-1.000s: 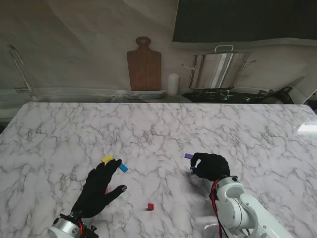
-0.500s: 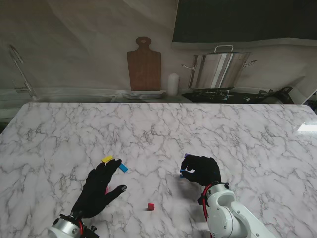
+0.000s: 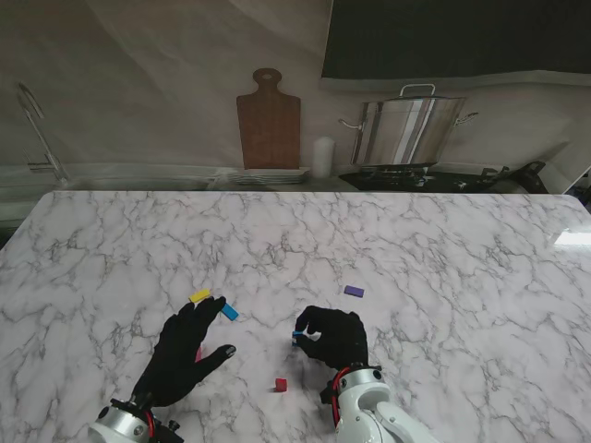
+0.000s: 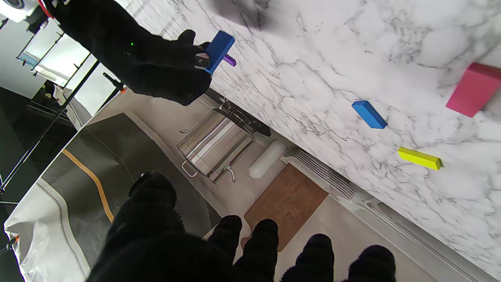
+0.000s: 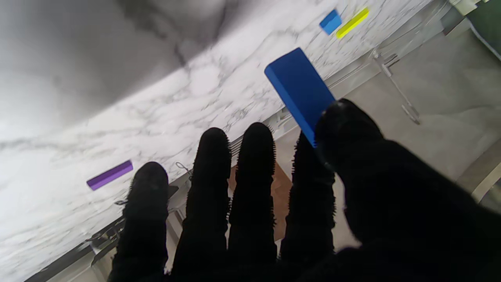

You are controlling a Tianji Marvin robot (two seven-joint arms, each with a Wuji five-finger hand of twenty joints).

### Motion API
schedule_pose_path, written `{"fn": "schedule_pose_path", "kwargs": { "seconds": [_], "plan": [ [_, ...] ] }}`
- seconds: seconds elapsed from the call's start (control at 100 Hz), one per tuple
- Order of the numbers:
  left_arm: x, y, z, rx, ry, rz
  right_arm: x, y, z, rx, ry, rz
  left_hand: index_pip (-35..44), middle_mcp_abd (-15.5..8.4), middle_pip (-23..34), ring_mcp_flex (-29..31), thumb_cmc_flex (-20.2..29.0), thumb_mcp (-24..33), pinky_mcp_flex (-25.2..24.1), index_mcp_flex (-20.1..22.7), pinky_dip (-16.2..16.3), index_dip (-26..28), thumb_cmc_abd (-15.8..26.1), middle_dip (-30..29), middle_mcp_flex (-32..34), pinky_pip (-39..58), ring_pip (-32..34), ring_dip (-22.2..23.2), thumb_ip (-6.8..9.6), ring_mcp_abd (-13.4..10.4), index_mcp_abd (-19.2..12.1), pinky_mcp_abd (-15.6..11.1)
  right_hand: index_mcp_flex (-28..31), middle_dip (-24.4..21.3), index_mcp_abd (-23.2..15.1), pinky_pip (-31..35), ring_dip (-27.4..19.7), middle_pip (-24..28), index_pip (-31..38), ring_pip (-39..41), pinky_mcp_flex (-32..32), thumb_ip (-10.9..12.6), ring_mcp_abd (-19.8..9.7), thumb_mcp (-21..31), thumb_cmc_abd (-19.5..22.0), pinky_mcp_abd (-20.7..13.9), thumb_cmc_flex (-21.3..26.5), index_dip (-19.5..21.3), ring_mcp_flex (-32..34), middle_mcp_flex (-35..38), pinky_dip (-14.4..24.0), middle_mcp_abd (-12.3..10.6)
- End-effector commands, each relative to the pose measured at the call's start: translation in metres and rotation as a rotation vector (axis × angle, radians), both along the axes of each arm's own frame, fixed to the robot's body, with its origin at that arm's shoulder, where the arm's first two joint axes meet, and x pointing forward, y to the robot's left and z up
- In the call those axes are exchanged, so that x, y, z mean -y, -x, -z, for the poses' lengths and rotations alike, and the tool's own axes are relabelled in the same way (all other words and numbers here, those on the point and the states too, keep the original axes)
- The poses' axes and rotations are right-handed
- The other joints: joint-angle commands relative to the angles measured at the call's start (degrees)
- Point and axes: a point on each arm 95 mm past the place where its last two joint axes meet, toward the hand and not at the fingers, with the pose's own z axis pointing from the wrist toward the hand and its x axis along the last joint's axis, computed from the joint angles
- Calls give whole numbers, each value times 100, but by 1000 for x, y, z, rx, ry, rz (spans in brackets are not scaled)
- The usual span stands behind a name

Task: Arrange dominoes in a row

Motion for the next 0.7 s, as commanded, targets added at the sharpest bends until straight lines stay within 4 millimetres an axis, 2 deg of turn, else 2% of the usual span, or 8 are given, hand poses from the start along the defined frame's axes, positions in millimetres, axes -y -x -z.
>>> {"fn": "schedule_pose_path", "kwargs": {
  "seconds": [0.0,0.25,0.69],
  "plan": [
    [1,2,1,-14,0,6,-8,10,12,-20,6,-17,63,-82,-46,-75,82,8,-62,-149,77,75,-77,51,-200,17,-24,4,63,-7,18,-98,267,19,-111,189,57,198,585,88,-65,74,-6,322,84,-128,257,78,-114,-62,85,10],
    [-1,2,0,-11,-7,2,-17,19,27,-7,10,-30,64,-81,-47,-72,83,11,-62,-148,77,74,-69,51,-202,18,-23,2,64,-8,18,-98,234,1,-145,196,40,242,607,107,-74,65,-30,305,100,-128,219,37,-132,-103,89,-19],
    [-1,1,-1,-10,-12,6,-20,21,31,14,18,-41,63,-85,-47,-73,84,9,-62,-152,75,74,-70,51,-201,17,-23,3,64,-8,20,-95,228,-41,-243,204,12,295,624,126,-75,35,-60,250,94,-134,192,-80,-131,-159,91,-64]
  ]
}}
